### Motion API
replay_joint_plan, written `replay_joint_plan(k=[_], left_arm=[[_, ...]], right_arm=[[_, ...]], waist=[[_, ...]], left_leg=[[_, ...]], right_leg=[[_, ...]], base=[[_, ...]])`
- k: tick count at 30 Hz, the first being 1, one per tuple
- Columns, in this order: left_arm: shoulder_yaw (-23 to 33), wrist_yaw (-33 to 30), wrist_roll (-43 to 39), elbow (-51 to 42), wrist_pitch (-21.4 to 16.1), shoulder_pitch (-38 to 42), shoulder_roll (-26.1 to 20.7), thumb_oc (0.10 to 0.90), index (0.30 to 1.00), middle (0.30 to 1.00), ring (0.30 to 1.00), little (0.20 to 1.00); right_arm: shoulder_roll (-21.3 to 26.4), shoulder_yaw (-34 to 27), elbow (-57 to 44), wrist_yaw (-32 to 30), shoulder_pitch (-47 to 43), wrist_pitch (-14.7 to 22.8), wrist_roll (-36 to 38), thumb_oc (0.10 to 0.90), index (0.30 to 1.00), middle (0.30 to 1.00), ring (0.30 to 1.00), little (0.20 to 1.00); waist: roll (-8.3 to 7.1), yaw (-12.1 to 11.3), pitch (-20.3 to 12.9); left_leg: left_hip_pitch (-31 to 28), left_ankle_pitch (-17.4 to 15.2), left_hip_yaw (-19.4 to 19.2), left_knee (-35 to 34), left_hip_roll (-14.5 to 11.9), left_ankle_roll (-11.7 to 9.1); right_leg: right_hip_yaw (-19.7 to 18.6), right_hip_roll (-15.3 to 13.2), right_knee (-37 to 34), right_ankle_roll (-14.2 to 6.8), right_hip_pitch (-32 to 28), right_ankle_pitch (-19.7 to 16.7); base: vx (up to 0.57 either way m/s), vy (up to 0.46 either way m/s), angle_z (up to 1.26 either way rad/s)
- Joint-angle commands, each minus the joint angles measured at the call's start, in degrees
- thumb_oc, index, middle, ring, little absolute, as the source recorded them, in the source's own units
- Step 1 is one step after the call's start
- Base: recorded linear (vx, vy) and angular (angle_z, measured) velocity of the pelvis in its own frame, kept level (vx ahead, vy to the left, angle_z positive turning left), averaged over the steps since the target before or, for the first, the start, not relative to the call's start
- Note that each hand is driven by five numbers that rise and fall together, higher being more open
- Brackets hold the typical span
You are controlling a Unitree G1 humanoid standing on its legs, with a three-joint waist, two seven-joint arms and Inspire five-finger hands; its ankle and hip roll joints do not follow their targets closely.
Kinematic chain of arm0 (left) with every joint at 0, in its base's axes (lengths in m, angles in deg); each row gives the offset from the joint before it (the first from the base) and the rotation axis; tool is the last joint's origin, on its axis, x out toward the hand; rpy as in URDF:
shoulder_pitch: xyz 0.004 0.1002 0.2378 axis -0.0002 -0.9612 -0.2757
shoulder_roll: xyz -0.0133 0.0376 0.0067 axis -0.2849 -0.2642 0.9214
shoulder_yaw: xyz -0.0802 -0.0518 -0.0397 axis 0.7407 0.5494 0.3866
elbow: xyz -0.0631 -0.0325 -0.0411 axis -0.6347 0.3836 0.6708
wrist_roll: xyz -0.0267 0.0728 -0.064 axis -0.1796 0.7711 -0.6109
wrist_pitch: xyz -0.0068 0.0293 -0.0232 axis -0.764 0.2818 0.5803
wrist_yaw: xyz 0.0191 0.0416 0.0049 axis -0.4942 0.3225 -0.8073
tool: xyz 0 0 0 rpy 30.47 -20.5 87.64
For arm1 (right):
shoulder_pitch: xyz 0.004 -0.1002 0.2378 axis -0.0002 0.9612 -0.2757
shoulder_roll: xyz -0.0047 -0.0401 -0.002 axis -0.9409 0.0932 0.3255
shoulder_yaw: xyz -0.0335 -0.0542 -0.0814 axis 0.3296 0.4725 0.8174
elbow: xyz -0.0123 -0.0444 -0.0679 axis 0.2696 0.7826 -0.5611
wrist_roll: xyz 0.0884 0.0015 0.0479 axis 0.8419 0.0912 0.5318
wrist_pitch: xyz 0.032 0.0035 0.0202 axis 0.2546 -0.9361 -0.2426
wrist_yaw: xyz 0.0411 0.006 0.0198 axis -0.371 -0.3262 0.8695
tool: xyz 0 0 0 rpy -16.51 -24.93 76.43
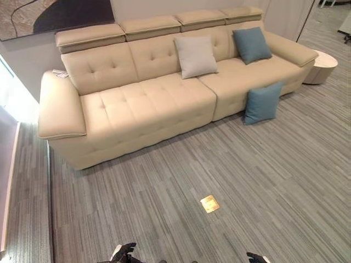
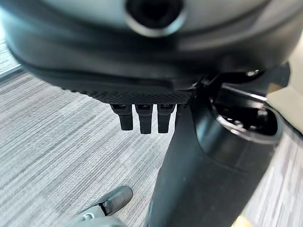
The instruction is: Pick up all the scattered cushions and arrange them neatly on the sofa.
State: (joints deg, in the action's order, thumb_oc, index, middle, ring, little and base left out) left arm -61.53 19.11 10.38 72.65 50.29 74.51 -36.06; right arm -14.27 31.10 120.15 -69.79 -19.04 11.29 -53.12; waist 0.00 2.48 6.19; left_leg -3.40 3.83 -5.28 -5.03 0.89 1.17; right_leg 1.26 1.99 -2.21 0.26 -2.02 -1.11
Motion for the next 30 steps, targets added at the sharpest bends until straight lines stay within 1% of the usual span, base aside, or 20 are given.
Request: replay_joint_plan(k=[1,3,5,6,8,9,10,16,17,18,19,20,21,23,24,25,27,28,29,30], left_arm=[[0.8,0.0,1.1,0.9,-0.9,3.9,-0.2,0.800,0.900,0.900,0.900,0.900],[1.0,-0.2,0.3,0.2,-0.9,4.6,-0.5,0.800,0.900,0.900,0.900,0.900],[0.9,-0.2,-0.3,-0.3,-1.1,5.2,-0.8,0.800,0.900,0.900,0.900,0.900],[0.9,-0.2,-0.3,-0.3,-1.1,5.2,-0.8,0.800,0.900,0.900,0.900,0.900],[0.9,0.1,-0.3,-0.8,-1.2,5.6,-1.1,0.800,0.900,0.900,0.900,0.900],[0.9,0.1,-0.3,-0.8,-1.2,5.6,-1.1,0.800,0.900,0.900,0.900,0.900],[0.6,0.0,0.3,-0.3,-1.1,5.7,-1.1,0.800,0.900,0.900,0.900,0.900],[0.1,0.3,0.7,0.4,-1.1,5.8,-0.7,0.800,0.900,0.900,0.900,0.900],[-0.5,0.5,1.1,0.3,-1.0,6.1,-0.4,0.800,0.900,0.900,0.900,0.900],[-0.7,0.5,1.0,0.2,-1.1,6.2,-0.4,0.800,0.900,0.900,0.900,0.900],[-0.7,0.5,1.0,0.2,-1.1,6.2,-0.4,0.800,0.900,0.900,0.900,0.900],[-0.5,0.4,0.6,-0.1,-1.0,6.4,-0.4,0.800,0.900,0.900,0.900,0.900],[-0.3,-0.1,0.3,-0.2,-0.8,6.6,-0.4,0.800,0.900,0.900,0.900,0.900],[-0.4,-0.5,-0.2,0.0,-0.9,6.5,-0.4,0.800,0.900,0.900,0.900,0.900],[-0.4,-0.9,-0.2,0.3,-0.8,6.3,-0.4,0.800,0.900,0.900,0.900,0.900],[-0.4,-0.9,-0.2,0.3,-0.8,6.3,-0.5,0.800,0.900,0.900,0.900,0.900],[-0.2,-1.0,0.3,1.3,-0.4,5.9,-0.6,0.800,0.900,0.900,0.900,0.900],[-0.1,-1.1,0.3,1.5,-0.4,5.8,-0.8,0.800,0.900,0.900,0.900,0.900],[-0.1,-1.1,0.3,1.5,-0.4,5.8,-0.8,0.800,0.900,0.900,0.900,0.900],[-0.1,-1.2,0.0,1.3,-0.5,5.7,-0.9,0.800,0.900,0.900,0.900,0.900]], right_arm=[[1.6,2.1,0.0,-1.4,-2.8,0.1,-1.0,0.800,0.900,0.900,0.900,0.900],[1.6,2.6,0.2,-1.5,-3.3,-0.2,-1.4,0.800,0.900,0.900,0.900,0.900],[1.6,2.7,0.2,-1.7,-4.0,-0.3,-1.9,0.800,0.900,0.900,0.900,0.900],[1.6,2.7,0.2,-1.7,-4.0,-0.3,-1.9,0.800,0.900,0.900,0.900,0.900],[1.6,2.9,0.1,-1.8,-4.0,-0.3,-2.6,0.800,0.900,0.900,0.900,0.900],[1.6,2.9,0.1,-1.8,-4.0,-0.3,-2.6,0.800,0.900,0.900,0.900,0.900],[1.5,2.8,0.2,-1.8,-3.7,-0.2,-2.4,0.800,0.900,0.900,0.900,0.900],[1.9,2.7,-0.1,-1.7,-3.3,0.1,-1.6,0.800,0.900,0.900,0.900,0.900],[2.2,2.6,-0.5,-1.8,-3.0,0.4,-1.0,0.800,0.900,0.900,0.900,0.900],[2.4,2.6,-0.6,-1.8,-3.0,0.6,-0.9,0.800,0.900,0.900,0.900,0.900],[2.4,2.6,-0.6,-1.8,-3.0,0.6,-0.9,0.800,0.900,0.900,0.900,0.900],[2.6,2.9,-0.2,-2.0,-3.3,0.5,-0.9,0.800,0.900,0.900,0.900,0.900],[2.8,3.2,0.0,-2.3,-3.7,0.5,-1.0,0.800,0.900,0.900,0.900,0.900],[3.1,3.4,0.0,-2.3,-3.8,0.5,-0.5,0.800,0.900,0.900,0.900,0.900],[3.2,3.6,-0.1,-2.5,-3.9,0.7,-0.5,0.800,0.900,0.900,0.900,0.900],[3.2,3.6,-0.1,-2.5,-3.9,0.7,-0.5,0.800,0.900,0.900,0.900,0.900],[3.5,4.1,0.0,-2.6,-3.8,0.7,-1.0,0.800,0.900,0.900,0.900,0.900],[3.7,4.4,0.0,-2.8,-3.8,0.7,-1.1,0.800,0.900,0.900,0.900,0.900],[3.7,4.4,0.0,-2.8,-3.8,0.7,-1.1,0.800,0.900,0.900,0.900,0.900],[3.8,4.6,0.2,-3.0,-3.9,0.5,-1.0,0.800,0.900,0.900,0.900,0.900]], waist=[[-0.76,0.1,1.6],[-0.73,-0.1,2.4],[-0.69,-0.6,2.9],[-0.70,-0.6,2.9],[-0.74,-0.7,2.8],[-0.73,-0.7,2.8],[-0.83,-0.2,2.7],[-0.63,0.6,2.7],[-1.00,1.0,3.5],[-1.34,1.1,3.9],[-1.32,1.1,3.9],[-2.10,0.7,4.8],[-2.36,0.0,5.7],[-2.76,-1.1,6.2],[-3.18,-1.8,5.9],[-3.22,-1.8,5.9],[-3.18,-2.6,5.4],[-2.92,-3.0,5.4],[-3.01,-3.0,5.5],[-2.63,-3.8,5.7]], left_leg=[[-1.2,-7.1,2.8,0.0,-0.1,-0.1],[-0.5,-7.0,1.2,0.0,-0.4,-0.1],[-0.1,-7.1,-0.4,0.0,-1.1,-0.5],[-0.1,-7.1,-0.4,0.0,-1.1,-0.5],[-0.3,-7.1,-2.4,0.0,-1.7,-0.9],[-0.3,-7.1,-2.3,0.0,-1.7,-1.0],[-0.9,-7.1,-2.6,0.1,-1.7,-1.0],[-1.5,-7.7,-2.7,1.6,-2.2,-2.0],[0.4,-8.7,-3.2,7.4,-3.4,-3.0],[1.4,-9.4,-3.5,10.4,-3.9,-3.5],[1.6,-9.5,-3.5,10.8,-3.9,-3.5],[4.7,-8.9,-3.3,18.5,-5.2,-4.2],[7.1,-7.2,-1.9,22.7,-5.5,-4.3],[10.8,-7.1,2.1,25.1,-3.2,-3.3],[12.6,-8.1,4.7,22.8,-1.1,-2.9],[12.6,-8.1,4.7,22.7,-1.0,-2.8],[14.9,-6.3,6.0,17.5,0.4,-2.8],[15.8,-4.2,6.9,15.3,0.9,-3.0],[15.5,-4.1,6.8,15.1,1.0,-3.0],[18.4,-1.9,7.9,14.1,1.8,-3.3]], right_leg=[[1.5,-4.1,5.3,-6.0,2.3,4.3],[3.3,-4.1,7.9,-6.7,4.9,4.1],[8.2,-5.2,9.6,-7.1,6.5,4.2],[8.2,-5.3,9.6,-7.1,6.5,4.2],[14.8,-6.8,9.7,-6.9,6.5,4.7],[14.9,-6.8,9.7,-6.9,6.5,4.7],[13.2,-5.9,8.8,-6.1,5.9,5.2],[11.0,-4.3,5.8,-4.4,3.8,5.4],[10.1,-3.8,3.7,-3.4,2.3,5.4],[10.0,-3.7,3.1,-3.0,1.8,5.5],[10.0,-3.6,3.1,-3.0,1.8,5.5],[9.6,-3.4,2.0,-2.1,0.4,5.6],[9.0,-3.0,1.6,-1.5,-0.4,5.7],[7.9,-2.8,1.4,-1.1,-0.9,6.1],[6.9,-2.6,1.0,-1.4,-1.7,6.6],[6.9,-2.7,1.0,-1.4,-1.7,6.7],[5.6,-2.0,0.6,-1.6,-3.3,8.0],[4.7,-1.4,0.4,-1.6,-3.9,8.4],[4.7,-1.4,0.4,-1.6,-4.0,8.5],[3.0,-0.6,0.8,-1.5,-5.1,9.3]], base=[[-0.05,0.011,-0.35],[-0.10,-0.004,-0.38],[-0.08,-0.034,-0.88],[-0.03,-0.058,-1.15],[0.02,-0.085,-0.78],[0.10,-0.115,-0.34],[0.11,-0.112,-0.04],[0.08,-0.112,-0.07],[0.10,-0.244,-0.19],[0.06,-0.190,0.07],[0.05,-0.175,0.12],[0.06,-0.178,0.05],[0.09,-0.207,-0.07],[0.13,-0.090,-0.08],[0.15,-0.042,-0.44],[0.28,-0.023,-0.54],[0.28,0.026,-0.42],[0.16,0.035,-0.33],[0.23,0.049,-0.25],[0.14,0.029,-0.30]])
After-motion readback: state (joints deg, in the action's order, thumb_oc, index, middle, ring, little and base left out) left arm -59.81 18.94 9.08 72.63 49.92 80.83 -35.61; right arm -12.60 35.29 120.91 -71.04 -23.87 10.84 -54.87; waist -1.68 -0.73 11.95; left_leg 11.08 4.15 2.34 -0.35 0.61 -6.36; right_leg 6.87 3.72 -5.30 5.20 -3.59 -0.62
